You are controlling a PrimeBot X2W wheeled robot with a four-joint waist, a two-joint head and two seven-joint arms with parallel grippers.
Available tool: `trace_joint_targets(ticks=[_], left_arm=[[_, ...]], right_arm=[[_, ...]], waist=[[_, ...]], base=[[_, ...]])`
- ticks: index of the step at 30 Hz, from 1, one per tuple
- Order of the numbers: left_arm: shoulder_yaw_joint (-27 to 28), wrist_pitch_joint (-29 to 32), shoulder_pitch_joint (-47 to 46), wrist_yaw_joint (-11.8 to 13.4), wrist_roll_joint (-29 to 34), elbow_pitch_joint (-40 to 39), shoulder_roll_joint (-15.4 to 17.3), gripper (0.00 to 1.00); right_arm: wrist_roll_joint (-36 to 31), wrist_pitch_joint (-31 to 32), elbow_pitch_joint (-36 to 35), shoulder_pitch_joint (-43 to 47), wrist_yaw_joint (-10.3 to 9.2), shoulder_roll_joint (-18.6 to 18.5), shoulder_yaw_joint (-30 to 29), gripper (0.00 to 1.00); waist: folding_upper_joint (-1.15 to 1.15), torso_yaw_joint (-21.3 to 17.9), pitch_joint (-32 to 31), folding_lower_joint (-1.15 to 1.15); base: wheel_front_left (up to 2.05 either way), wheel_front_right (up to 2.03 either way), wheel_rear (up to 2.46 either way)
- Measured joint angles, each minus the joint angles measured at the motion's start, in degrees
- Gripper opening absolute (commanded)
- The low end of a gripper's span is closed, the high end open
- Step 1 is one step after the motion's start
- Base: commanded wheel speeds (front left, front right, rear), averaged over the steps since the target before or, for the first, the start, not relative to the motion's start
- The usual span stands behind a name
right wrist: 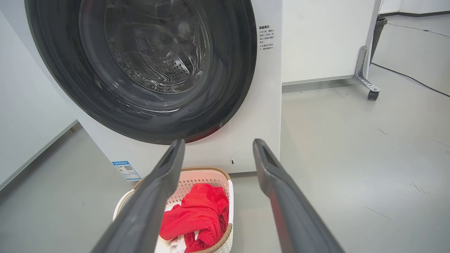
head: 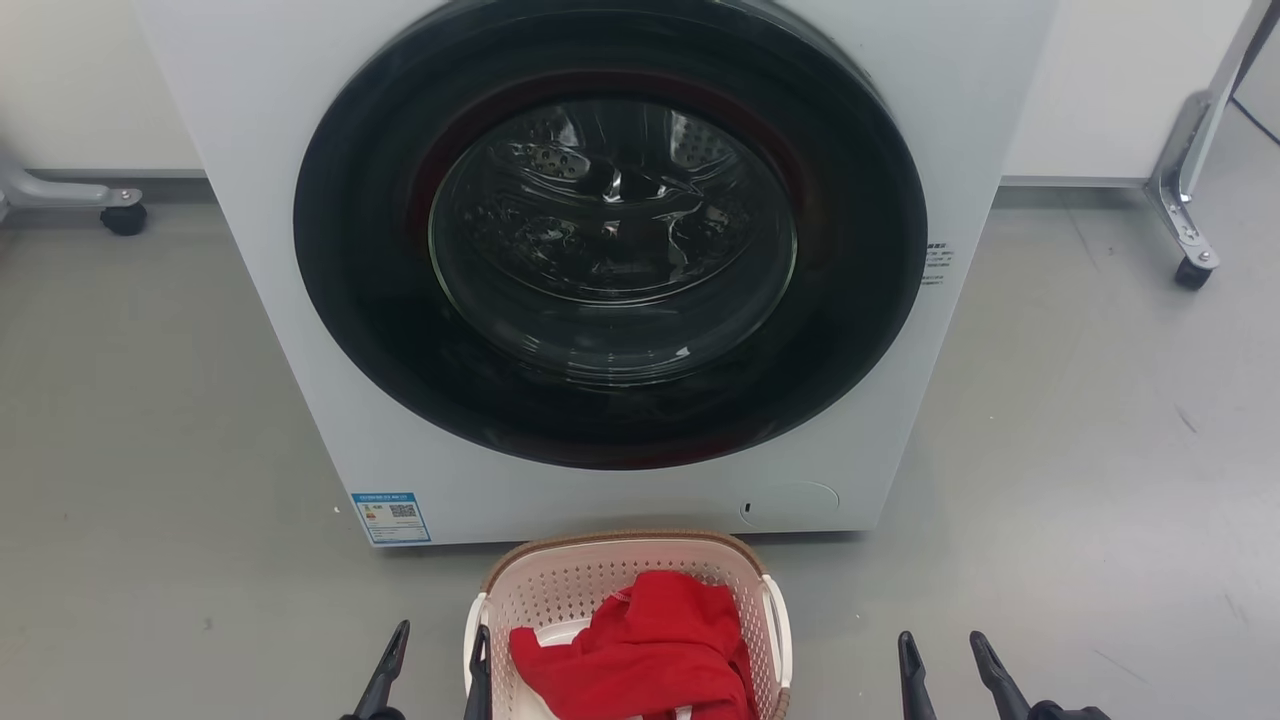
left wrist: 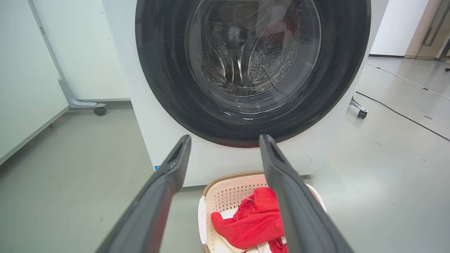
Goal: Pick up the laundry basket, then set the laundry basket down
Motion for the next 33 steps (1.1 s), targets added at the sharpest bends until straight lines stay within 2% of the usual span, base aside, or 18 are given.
trace_joint_targets(ticks=[19,33], left_arm=[[0.31,0.00,0.23,-0.42,-0.16,-0.16,-0.12,1.00],[1.77,0.00,-2.52,-0.42,-0.15,-2.21,-0.05,1.00]], right_arm=[[-0.02,0.00,-0.08,0.38,0.55,0.34,-0.60,1.00],[-0.51,-0.01,-1.79,-3.65,1.49,0.42,-2.30,1.00]], waist=[[0.00,0.01,0.27,0.00],[0.00,-0.06,6.86,0.00]], base=[[0.00,0.00,0.00],[0.00,0.00,0.00]])
